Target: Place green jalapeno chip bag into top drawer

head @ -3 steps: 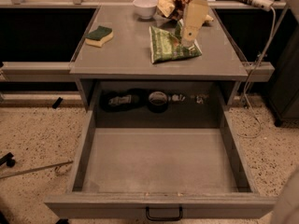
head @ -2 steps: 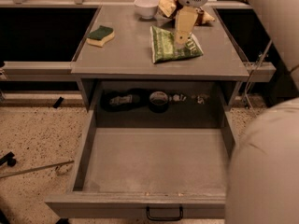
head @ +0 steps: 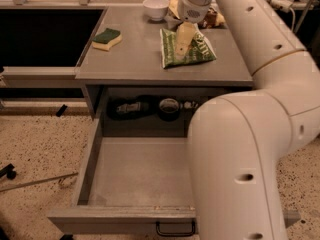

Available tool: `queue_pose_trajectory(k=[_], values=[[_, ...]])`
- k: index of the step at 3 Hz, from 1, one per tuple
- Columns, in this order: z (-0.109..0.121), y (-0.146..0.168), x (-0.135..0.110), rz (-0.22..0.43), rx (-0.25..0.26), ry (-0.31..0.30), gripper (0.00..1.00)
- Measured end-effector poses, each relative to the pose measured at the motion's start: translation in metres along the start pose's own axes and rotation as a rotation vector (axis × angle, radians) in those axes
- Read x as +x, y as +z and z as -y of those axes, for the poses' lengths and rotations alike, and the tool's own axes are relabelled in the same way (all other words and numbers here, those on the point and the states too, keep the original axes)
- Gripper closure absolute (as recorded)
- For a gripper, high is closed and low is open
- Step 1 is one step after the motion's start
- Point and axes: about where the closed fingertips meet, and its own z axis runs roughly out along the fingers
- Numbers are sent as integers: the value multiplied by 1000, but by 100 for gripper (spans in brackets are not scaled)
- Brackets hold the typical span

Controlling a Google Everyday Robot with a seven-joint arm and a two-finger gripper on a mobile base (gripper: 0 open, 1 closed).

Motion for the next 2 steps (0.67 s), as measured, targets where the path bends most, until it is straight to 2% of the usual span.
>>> queue_pose_trajectory(k=[1,2], values=[[9,31,8,-21,-19,40,0],[6,53,19,-51,-49,68,0]])
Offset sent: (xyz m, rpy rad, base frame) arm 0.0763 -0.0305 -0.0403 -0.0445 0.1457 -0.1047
